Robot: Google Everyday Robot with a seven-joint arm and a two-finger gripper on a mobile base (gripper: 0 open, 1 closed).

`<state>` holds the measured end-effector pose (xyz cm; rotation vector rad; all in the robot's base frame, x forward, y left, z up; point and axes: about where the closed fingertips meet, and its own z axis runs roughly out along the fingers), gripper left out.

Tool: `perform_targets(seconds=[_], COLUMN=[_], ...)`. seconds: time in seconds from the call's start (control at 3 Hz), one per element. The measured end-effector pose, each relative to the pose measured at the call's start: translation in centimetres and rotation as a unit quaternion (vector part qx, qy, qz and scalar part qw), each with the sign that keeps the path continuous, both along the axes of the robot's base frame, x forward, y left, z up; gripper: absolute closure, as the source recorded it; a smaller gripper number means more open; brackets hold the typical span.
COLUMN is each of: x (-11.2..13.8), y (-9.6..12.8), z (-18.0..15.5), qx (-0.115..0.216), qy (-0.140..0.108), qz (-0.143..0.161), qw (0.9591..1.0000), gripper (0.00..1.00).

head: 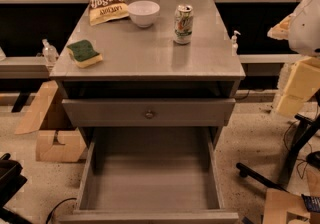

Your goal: Place sponge into middle drawer

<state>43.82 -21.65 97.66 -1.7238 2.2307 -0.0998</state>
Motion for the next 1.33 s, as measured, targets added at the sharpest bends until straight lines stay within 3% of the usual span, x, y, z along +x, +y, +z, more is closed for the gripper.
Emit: perform_targets(seconds=[0.33,0.67,1.0,1.33], x=[0.0,1.1,4.7,9.3], y=[0.0,0.6,2.9,5.3], z=[0.0,-0.7,-2.8,-4.2], qx=[0.000,0.030,0.077,0.127], qy=[0.000,-0.009,-0.018,-0.042], qz=[0.000,-0.001,-0.007,-0.018], qw=[1.0000,0.9995,0.9968,0.9908], gripper=[0.00,0.00,0.00,0.00])
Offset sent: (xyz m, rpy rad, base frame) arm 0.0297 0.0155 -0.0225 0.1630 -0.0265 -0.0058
